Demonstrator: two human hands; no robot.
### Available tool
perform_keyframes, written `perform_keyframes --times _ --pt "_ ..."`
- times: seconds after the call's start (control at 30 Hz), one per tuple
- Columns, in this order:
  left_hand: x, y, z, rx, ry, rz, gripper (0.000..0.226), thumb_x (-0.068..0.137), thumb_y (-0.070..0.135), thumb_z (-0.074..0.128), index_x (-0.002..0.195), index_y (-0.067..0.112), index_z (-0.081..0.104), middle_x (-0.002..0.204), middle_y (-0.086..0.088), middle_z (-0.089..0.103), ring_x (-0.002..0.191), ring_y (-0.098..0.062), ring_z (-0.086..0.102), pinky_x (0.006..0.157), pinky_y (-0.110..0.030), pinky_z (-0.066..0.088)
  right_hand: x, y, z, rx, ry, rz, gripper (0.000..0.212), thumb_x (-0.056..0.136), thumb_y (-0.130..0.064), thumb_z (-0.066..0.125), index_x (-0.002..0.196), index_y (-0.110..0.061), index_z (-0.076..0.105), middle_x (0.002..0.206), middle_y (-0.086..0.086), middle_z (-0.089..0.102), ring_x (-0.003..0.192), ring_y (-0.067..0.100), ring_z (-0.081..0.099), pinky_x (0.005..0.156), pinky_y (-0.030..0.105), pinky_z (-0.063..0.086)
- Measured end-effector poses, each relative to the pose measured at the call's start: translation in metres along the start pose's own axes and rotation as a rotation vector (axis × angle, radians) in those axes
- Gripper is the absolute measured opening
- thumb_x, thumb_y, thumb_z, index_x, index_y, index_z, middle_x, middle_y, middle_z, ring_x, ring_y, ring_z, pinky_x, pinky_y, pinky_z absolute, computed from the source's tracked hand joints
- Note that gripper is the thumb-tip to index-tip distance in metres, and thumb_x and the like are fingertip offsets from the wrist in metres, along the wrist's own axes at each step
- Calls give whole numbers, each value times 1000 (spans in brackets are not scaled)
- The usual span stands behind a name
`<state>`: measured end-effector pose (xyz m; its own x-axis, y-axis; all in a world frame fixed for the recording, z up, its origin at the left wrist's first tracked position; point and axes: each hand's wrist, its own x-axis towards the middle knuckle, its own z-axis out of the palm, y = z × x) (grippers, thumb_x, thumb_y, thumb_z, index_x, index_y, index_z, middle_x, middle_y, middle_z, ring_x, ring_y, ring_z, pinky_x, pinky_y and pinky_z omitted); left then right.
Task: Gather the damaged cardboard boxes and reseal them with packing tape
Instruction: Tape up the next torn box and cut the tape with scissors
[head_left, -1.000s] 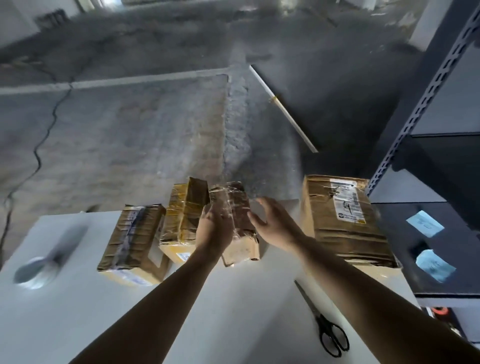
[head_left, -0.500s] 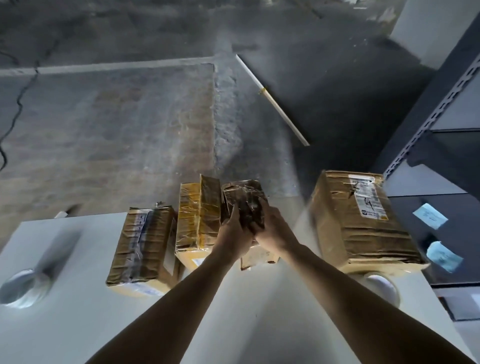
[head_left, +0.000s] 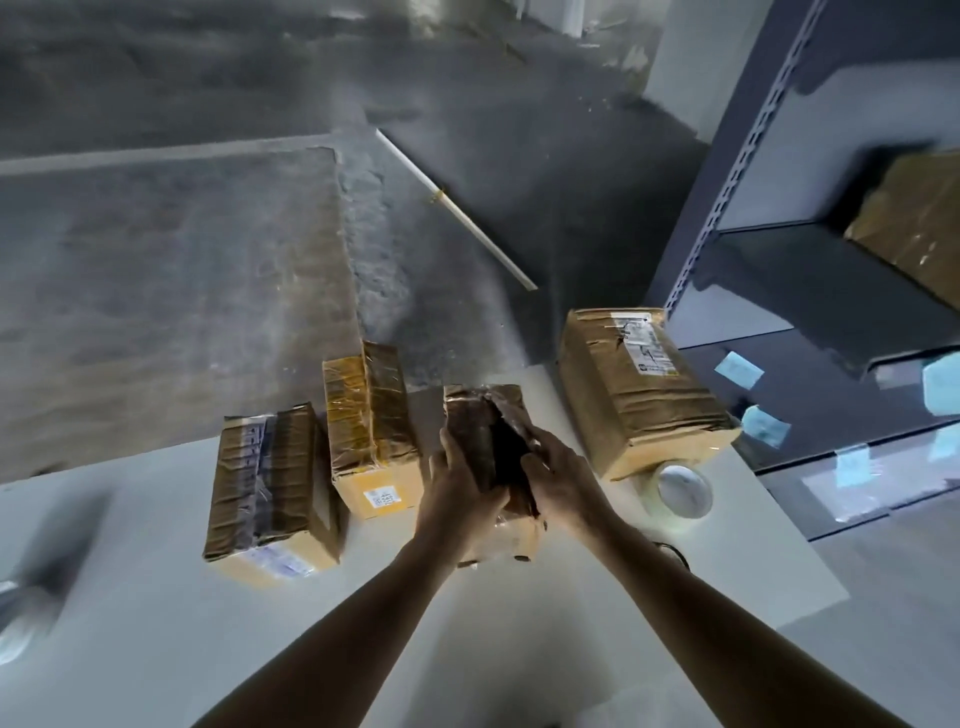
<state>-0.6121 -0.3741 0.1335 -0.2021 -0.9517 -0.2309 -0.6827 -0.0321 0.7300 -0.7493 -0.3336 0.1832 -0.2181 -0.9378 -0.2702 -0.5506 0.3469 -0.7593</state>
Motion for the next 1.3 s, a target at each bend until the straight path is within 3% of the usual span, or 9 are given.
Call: perform_keyframes --times 0.13,0.23,0.5,0.63,0.8,0.87,1.0,1.1,1.3 --pt "-22 -7 5 -26 -43 -39 97 80 34 72 152 23 7 137 -11 45 124 -30 51 94 -37 55 -14 20 -4 97 -51 47 55 81 -45 44 131 -28 56 114 4 71 99 22 68 86 49 57" --pt "-44 -7 12 -33 -4 -79 94 83 32 70 152 19 7 135 -12 44 121 -31 51 91 -35 54 -24 24 -4 71 -79 65 55 81 -41 52 134 -28 54 120 0 68 104 20 67 84 41 59" --pt "-97 -9 34 -94 101 -201 93 83 43 69 150 25 6 130 -16 45 118 -36 48 92 -50 53 -53 45 7 -10 -241 -206 56 90 -41 69 141 -28 51 123 -7 68 107 10 66 84 18 53" --pt "-113 -7 38 -16 89 -189 88 87 49 66 151 27 10 132 -16 45 118 -36 49 90 -45 55 -57 54 6 17 -293 -283 63 87 -53 67 143 -31 48 133 -6 63 117 12 63 98 36 54" --pt "-114 3 17 280 76 -155 77 84 67 57 144 28 29 140 -11 33 128 -32 35 103 -48 42 -57 54 5 36 -309 -299 44 96 -44 60 136 -27 53 120 -1 67 100 10 68 85 35 59" --pt "-111 2 1 401 64 -70 74 85 69 53 145 32 33 148 -7 21 136 -31 26 110 -50 31 -57 54 3 44 -327 -288 42 99 -50 52 136 -29 53 118 -4 67 97 7 68 82 32 59" --pt "-98 -13 -34 580 -54 254 62 89 66 51 143 37 42 156 -4 14 142 -29 16 115 -53 21 -58 59 4 33 -336 -268 51 103 -52 35 149 -31 40 140 -12 53 122 4 54 98 19 46" --pt "-85 -26 -53 640 -208 418 60 88 59 59 142 38 45 156 -4 17 146 -26 12 118 -54 20 -53 68 10 49 -278 -237 40 107 -33 38 146 -32 46 139 -3 59 117 6 61 97 29 53" --pt "-70 -27 -58 811 -343 623 65 89 59 57 148 37 39 158 -5 10 148 -27 2 121 -50 14 -49 66 20 59 -217 -211 40 106 -24 44 146 -29 48 137 -2 61 118 8 61 95 19 50"
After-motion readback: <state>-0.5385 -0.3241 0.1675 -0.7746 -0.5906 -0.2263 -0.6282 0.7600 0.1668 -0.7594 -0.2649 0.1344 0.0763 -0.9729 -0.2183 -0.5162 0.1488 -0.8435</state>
